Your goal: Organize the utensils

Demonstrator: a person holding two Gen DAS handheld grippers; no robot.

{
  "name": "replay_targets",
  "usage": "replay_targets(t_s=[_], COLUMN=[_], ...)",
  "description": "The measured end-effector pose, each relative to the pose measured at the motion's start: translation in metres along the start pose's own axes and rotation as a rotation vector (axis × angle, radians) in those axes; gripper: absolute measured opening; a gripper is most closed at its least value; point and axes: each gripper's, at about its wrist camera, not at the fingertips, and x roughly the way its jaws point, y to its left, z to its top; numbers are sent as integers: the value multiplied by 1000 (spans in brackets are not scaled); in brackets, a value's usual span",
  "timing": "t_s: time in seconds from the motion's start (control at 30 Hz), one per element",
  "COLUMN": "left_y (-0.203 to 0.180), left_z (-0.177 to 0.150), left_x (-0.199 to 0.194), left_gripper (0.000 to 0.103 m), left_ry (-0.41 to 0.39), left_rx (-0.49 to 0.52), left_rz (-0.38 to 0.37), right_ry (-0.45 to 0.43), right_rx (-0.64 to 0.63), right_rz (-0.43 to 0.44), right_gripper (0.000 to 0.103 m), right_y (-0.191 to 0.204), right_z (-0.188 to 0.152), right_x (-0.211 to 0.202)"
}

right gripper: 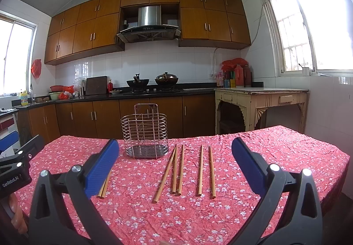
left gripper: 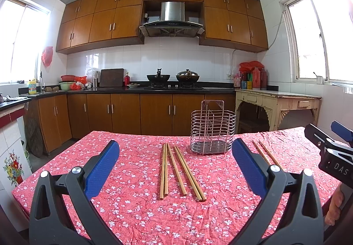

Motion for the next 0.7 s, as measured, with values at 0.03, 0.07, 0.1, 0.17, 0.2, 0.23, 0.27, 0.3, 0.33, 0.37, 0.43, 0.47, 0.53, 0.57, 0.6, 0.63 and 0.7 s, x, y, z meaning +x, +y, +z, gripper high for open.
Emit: replay_targets(t_s=[0.03, 0.07, 0.1, 0.17, 0.2, 0.23, 0.27, 0.3, 0.33, 0.37, 0.43, 0.47, 0.53, 0.57, 0.6, 0.63, 0.7], left_y=[0, 0, 0, 0, 0, 1, 1, 1, 1, 1, 1, 1, 1, 1, 1, 1, 1], left_z=[0, 0, 0, 0, 0, 0, 0, 0, 0, 0, 0, 0, 0, 0, 0, 0, 0], left_x=[0, 0, 0, 0, 0, 0, 0, 0, 0, 0, 0, 0, 0, 0, 0, 0, 0], left_gripper=[101, 101, 101, 101, 101, 101, 101, 101, 101, 101, 101, 101, 101, 101, 101, 101, 101], left_ry=[0, 1, 1, 1, 1, 1, 0, 1, 1, 0, 1, 1, 1, 2, 2, 2, 3], left_rx=[1, 0, 0, 0, 0, 0, 0, 0, 0, 1, 0, -1, 0, -1, -1, 0, 0], left_rz=[-1, -1, -1, -1, -1, -1, -1, -1, -2, -2, -2, -2, -1, -1, -1, -1, -2], right_ry=[1, 1, 1, 2, 1, 2, 2, 2, 3, 3, 3, 3, 3, 3, 4, 5, 7], right_rx=[1, 1, 2, 1, 1, 1, 1, 1, 2, 2, 3, 3, 3, 3, 3, 4, 6], right_rz=[1, 1, 0, 1, 1, 0, 0, 0, 1, 1, 0, 0, 0, 0, 1, 1, 2], right_gripper=[99, 99, 99, 99, 99, 99, 99, 99, 99, 99, 99, 99, 99, 99, 99, 99, 99], right_y=[0, 1, 1, 1, 1, 0, 0, 0, 0, 0, 0, -1, -1, -1, -2, -2, -2], right_z=[0, 0, -1, 0, -1, 0, 0, 0, 0, 0, 0, 0, 0, 0, 0, -1, -4], right_x=[0, 0, 0, 0, 0, 0, 1, 1, 1, 1, 0, 0, 0, 0, 0, 1, 1])
